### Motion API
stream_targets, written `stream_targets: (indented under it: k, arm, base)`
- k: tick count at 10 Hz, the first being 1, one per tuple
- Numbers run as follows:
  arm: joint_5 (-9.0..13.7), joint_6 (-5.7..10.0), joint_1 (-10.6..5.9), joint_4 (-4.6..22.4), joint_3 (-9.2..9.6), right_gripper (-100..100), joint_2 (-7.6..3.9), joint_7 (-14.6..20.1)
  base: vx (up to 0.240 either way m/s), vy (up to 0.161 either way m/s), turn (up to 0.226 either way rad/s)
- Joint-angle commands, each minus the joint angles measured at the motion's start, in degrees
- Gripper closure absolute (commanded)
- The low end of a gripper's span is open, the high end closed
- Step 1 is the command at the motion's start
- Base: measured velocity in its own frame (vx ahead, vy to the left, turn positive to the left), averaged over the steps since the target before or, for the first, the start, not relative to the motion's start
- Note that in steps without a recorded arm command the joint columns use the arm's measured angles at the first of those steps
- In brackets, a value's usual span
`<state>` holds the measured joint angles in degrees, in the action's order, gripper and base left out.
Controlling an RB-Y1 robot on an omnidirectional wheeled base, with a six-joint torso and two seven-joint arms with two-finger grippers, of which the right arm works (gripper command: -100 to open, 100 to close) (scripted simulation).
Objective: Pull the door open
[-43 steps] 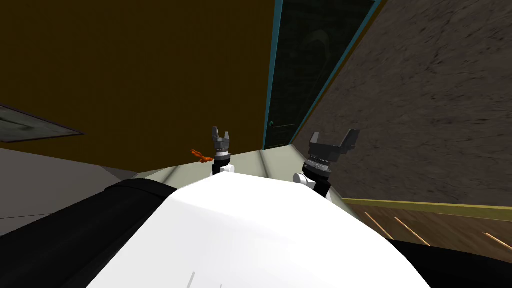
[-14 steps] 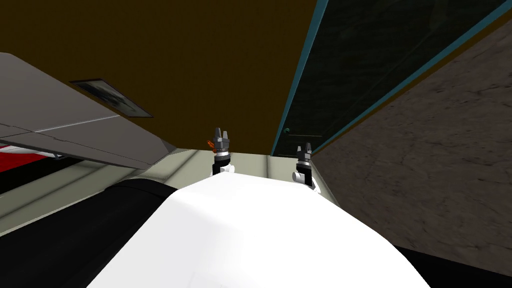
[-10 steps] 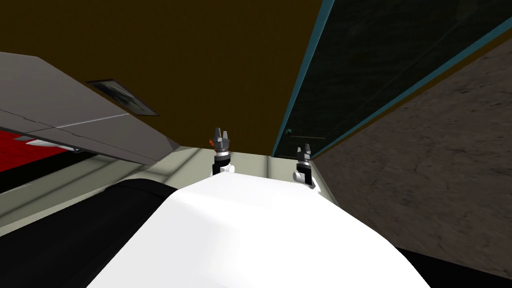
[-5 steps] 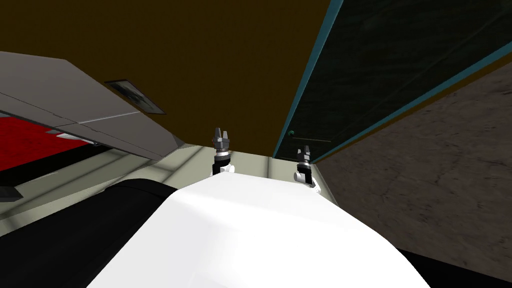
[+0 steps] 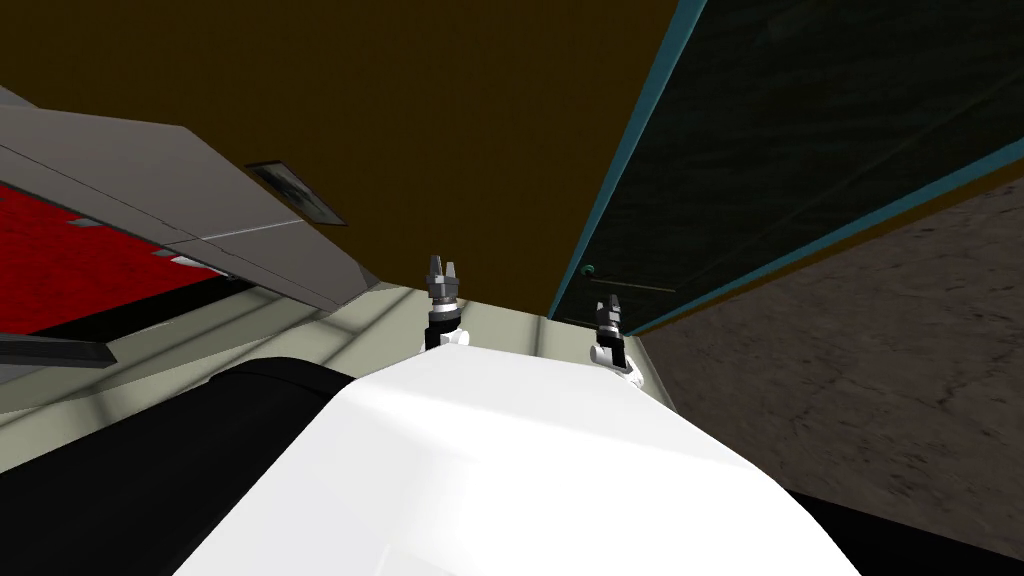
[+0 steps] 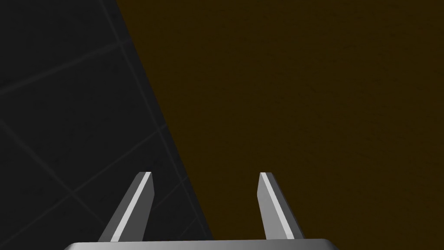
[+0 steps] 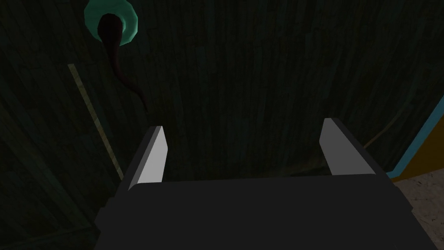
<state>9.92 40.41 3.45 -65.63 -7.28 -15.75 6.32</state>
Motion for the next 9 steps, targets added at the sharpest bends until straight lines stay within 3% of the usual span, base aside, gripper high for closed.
stream_targets:
  k: [1, 2, 5, 9]
  arm:
    - [0.08, 0.35, -0.38, 1.92, -0.11, -100, -0.35, 0.05]
    - [0.24, 0.5, -1.33, 4.35, -0.38, -100, -0.93, 0.06]
    - [0.4, 0.65, -2.29, 7.21, -0.66, -100, -1.51, 0.07]
    - [0.86, 1.08, -4.97, 14.3, -1.43, -100, -3.13, 0.1]
  base:
    - [0.03, -0.033, 0.076]
    - [0.03, -0.04, 0.129]
    - [0.028, -0.045, 0.084]
    - [0.041, -0.055, 0.12]
